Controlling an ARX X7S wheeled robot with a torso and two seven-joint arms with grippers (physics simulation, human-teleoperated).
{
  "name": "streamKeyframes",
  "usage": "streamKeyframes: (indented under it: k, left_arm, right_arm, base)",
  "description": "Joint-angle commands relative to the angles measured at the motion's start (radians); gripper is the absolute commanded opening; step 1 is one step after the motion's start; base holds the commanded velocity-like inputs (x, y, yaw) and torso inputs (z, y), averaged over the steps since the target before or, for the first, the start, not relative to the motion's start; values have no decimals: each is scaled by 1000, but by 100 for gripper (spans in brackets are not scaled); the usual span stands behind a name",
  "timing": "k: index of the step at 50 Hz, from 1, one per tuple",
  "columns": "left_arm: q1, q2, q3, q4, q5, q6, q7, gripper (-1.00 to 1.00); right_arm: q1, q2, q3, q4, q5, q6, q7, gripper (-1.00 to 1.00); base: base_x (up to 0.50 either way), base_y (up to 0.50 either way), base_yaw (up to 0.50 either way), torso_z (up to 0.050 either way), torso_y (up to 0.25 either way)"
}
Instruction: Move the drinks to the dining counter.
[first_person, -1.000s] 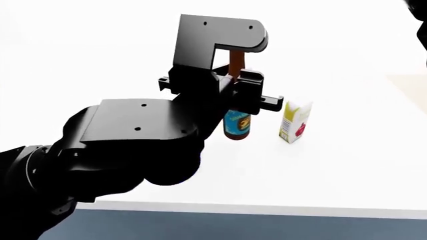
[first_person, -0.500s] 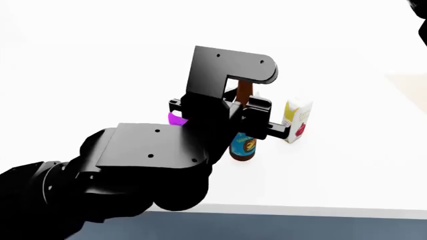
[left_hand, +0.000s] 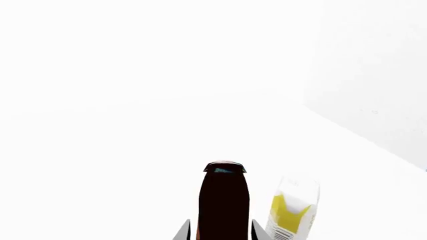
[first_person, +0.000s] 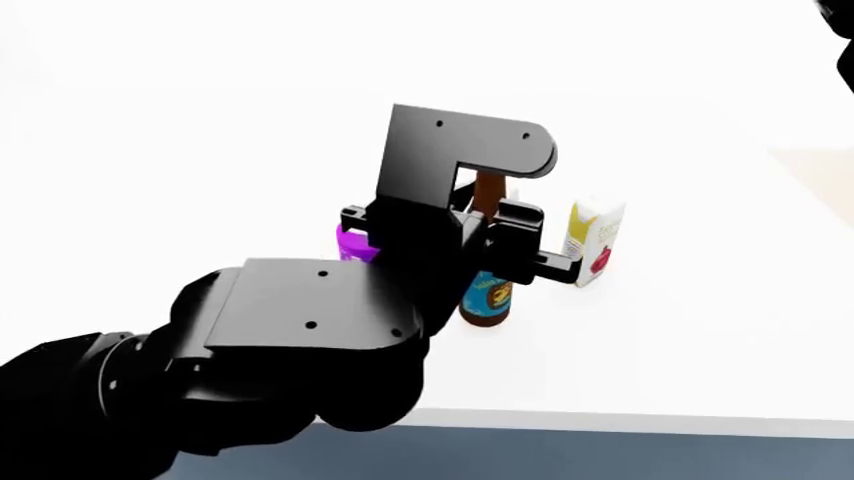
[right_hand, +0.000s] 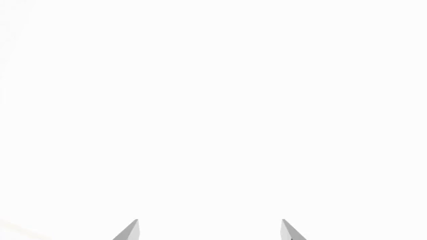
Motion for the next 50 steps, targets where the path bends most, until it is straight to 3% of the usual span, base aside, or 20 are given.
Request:
streamKeyframes:
  k: [1, 17, 18, 37, 50]
  left_arm:
    - [22, 7, 12, 8, -15, 16, -2, -100]
    - [0, 11, 5, 2, -32, 10, -9, -100]
    - [-2, 12, 6, 1, -33, 9, -10, 100]
    - [-4, 16, 7, 1, -38, 10, -17, 100]
    - [-125, 31, -61, 27, -100, 5, -52, 100]
  right_arm:
    - [0, 1, 1, -1, 1, -1, 1, 100]
    - [1, -2, 0, 2, 1, 0, 0, 100]
    - [2, -2, 0, 2, 1, 0, 0, 100]
    - [4, 0, 1, 0, 5, 1, 2, 100]
    - [1, -1, 0, 1, -2, -2, -3, 100]
  base:
    - [0, 0, 0, 0, 0]
    - [2, -1, -1, 0, 0]
    - [1, -29, 0, 0, 0]
    - [0, 0, 0, 0, 0]
    - [0, 0, 0, 0, 0]
